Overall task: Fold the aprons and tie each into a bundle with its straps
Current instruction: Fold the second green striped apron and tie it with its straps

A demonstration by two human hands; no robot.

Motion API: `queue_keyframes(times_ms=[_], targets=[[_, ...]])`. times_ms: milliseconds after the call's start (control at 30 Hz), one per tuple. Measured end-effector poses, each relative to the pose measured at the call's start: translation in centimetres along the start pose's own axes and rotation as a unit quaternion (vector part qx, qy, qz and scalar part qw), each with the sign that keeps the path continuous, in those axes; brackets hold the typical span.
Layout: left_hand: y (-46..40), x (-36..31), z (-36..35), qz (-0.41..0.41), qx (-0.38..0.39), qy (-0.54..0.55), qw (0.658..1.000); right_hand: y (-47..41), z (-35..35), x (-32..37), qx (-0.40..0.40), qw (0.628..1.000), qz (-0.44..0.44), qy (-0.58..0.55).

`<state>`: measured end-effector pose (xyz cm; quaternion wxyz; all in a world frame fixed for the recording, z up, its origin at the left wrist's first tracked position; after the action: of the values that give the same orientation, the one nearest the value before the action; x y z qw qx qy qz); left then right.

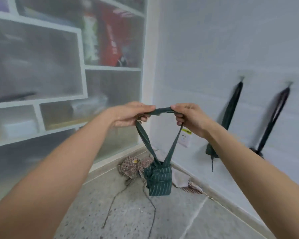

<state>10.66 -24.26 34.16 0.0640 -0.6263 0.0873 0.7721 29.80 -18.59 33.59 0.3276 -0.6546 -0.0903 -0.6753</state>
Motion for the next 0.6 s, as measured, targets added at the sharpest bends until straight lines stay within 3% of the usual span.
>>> queue_keyframes(times_ms=[433, 533, 600], targets=[[-16.1, -12.3, -19.3, -0.088, 0.127, 0.125, 0.980, 8.6, 21.4, 7.1, -0.232, 0.969, 0.038, 0.081], [-19.0, -14.5, -23.7, -0.125, 0.110, 0.093, 0.982, 10.8, 25.8, 8.2, -0.292, 0.940, 0.065, 0.162], [-20.5, -15.6, -26.2, -0.161, 0.074, -0.011, 0.984, 11.7, 28.6, 8.6, -0.323, 0.911, 0.073, 0.245]])
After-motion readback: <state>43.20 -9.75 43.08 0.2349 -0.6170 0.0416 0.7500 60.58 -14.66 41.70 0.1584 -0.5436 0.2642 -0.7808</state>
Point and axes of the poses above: each hand's wrist, its own y-axis away from the middle knuckle, its own z-axis out of the back of the hand, x = y × z, the point moved 2 cm from there along -y, towards the middle knuckle, and after that the axes turned 4 degrees about z, right-handed, at the moved point
